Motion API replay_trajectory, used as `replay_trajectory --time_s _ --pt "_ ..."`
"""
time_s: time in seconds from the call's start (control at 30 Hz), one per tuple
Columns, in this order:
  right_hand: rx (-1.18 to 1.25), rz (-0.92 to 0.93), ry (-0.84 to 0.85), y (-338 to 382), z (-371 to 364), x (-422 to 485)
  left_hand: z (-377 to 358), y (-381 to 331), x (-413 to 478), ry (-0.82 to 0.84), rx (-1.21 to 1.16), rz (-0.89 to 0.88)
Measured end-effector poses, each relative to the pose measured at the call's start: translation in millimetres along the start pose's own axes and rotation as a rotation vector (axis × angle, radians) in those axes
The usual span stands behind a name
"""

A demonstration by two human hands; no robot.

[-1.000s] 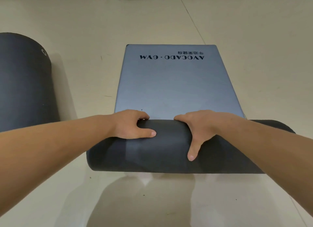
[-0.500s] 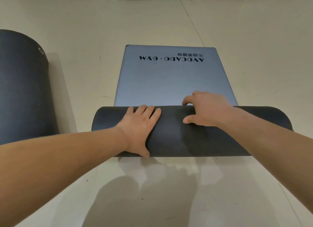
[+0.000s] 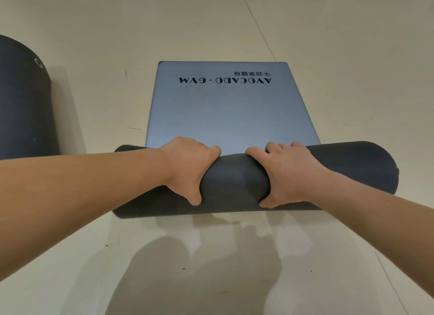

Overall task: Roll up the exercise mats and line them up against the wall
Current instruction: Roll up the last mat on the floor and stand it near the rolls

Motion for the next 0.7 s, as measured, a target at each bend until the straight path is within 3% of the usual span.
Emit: replay_trajectory --time_s 0.17,0.3,0.37,0.43,0.57,0.63,0.7 --pt "0.143 -0.011 0.252 -7 -4 -18 -10 -25 6 0.214 -0.239 -0.069" --pt "0.105 0.0 0.066 0 8 -19 -16 5 11 0.243 -0.426 0.006" --pt "0.081 0.007 0.059 8 8 -17 -16 24 7 0.178 -0.366 0.079" --pt "0.044 -0.011 0.154 14 0 -13 -14 31 0 0.078 -0.228 0.14" --pt "-0.094 -0.093 0.273 19 -17 4 -5 18 -18 -0.119 -0.04 0.14" --pt "-0.112 -0.112 0.255 18 -14 16 -6 4 -27 -0.139 0.008 0.116" --pt "-0.072 -0.11 0.271 13 -5 28 -23 -14 -35 -0.058 0.031 0.12"
Point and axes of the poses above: each hand's wrist, its own x-axis towards the middle knuckle, its own z-axis out of the back of the hand, y = z × x, the point moved 6 cm from there along x, towards the middle knuckle, and after that the axes turned 9 degrees about x, right-handed, at the moved point
